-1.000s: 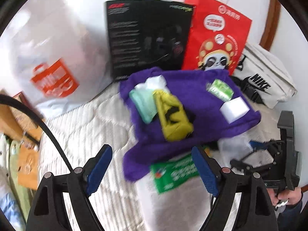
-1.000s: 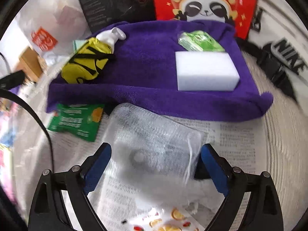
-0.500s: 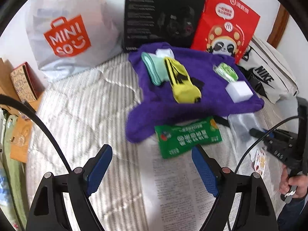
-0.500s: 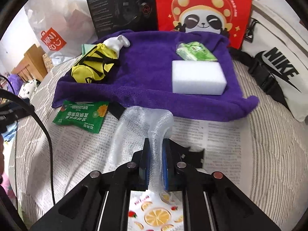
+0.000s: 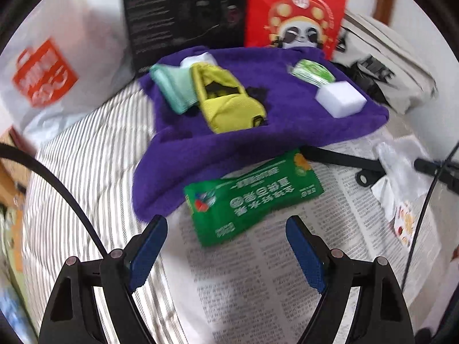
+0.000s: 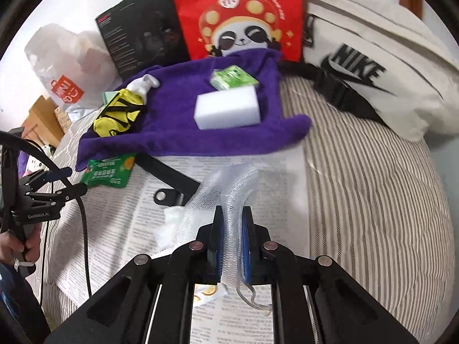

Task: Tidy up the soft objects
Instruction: 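Grasp the clear plastic bag with the right gripper while the left moves toward the green packet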

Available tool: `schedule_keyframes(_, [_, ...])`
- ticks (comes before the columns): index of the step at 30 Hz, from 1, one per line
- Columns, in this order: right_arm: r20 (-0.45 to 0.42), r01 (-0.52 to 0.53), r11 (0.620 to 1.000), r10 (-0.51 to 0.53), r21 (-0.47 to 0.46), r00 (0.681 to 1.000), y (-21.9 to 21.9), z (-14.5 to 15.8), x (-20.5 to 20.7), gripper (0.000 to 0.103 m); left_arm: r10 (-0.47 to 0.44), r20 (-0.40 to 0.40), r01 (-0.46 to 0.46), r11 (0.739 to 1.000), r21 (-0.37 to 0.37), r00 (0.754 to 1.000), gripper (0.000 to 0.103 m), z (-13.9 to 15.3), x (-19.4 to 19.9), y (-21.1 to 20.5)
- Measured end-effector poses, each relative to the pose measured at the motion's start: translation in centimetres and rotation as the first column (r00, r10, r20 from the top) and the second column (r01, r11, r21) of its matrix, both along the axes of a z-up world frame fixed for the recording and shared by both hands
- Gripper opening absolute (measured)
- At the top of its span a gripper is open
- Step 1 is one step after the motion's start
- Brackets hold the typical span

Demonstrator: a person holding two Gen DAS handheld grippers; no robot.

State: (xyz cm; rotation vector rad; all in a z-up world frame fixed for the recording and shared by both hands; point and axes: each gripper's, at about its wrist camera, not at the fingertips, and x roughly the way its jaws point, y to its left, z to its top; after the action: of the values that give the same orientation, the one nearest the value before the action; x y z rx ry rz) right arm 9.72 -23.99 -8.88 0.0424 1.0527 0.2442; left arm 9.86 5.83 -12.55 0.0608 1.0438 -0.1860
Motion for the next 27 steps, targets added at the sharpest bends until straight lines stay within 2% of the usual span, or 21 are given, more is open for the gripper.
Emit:
schedule_keyframes(4, [-0.007, -0.002, 1.0, 0.003, 0.012, 1.0, -0.2, -0.5, 0.0, 0.011, -0.082, 0.042, 0.077, 0.992, 0.097, 0.996, 0.084, -0.1, 0.6, -1.9])
schedule_keyframes(10, [-0.019, -0.019, 1.0, 0.019, 0.014, 1.0, -0.1, -1.1, 0.1, 0.011, -0.204, 0.023, 0.198, 0.969, 0.145, 0.979, 0.084, -1.1, 1.6, -4.0])
schedule_keyframes(15, [-0.031, -0.018, 1.0, 0.018, 0.016, 0.999, -0.2, -1.4, 0.3, 0.012, -0.257, 0.012, 0.253, 0.959, 0.126, 0.966, 0.084, -1.6, 2.6, -4.5])
schedule_keyframes(17, [-0.037, -0.019, 1.0, 0.019, 0.016, 0.999, -0.1, -1.7, 0.5, 0.013, -0.274, 0.01, 0.271, 0.955, 0.121, 0.962, 0.079, -1.6, 2.9, -4.8])
schedule_keyframes(18, [-0.04, -0.018, 1.0, 0.019, 0.018, 0.999, -0.1, -1.8, 0.5, 0.013, -0.283, 0.007, 0.281, 0.953, 0.116, 0.959, 0.073, -1.7, 3.1, -5.1])
schedule_keyframes(19, [-0.042, -0.017, 1.0, 0.018, 0.022, 0.999, -0.2, -1.9, 0.6, 0.014, -0.29, 0.006, 0.287, 0.951, 0.111, 0.957, 0.062, -1.7, 3.1, -5.2])
schedule_keyframes(22, [-0.047, -0.009, 0.999, 0.011, 0.041, 0.999, -0.4, -2.0, 0.6, 0.014, -0.288, -0.005, 0.287, 0.954, 0.082, 0.958, 0.044, -1.5, 3.1, -5.3])
schedule_keyframes(24, [-0.049, -0.011, 0.999, 0.013, 0.05, 0.999, -0.6, -2.0, 0.6, 0.014, -0.285, -0.022, 0.286, 0.956, 0.069, 0.958, 0.044, -1.3, 3.0, -5.1])
schedule_keyframes(27, [-0.048, -0.014, 0.999, 0.016, 0.052, 0.999, -0.6, -2.0, 0.7, 0.014, -0.321, -0.038, 0.323, 0.945, 0.047, 0.946, 0.044, -1.1, 2.3, -5.4])
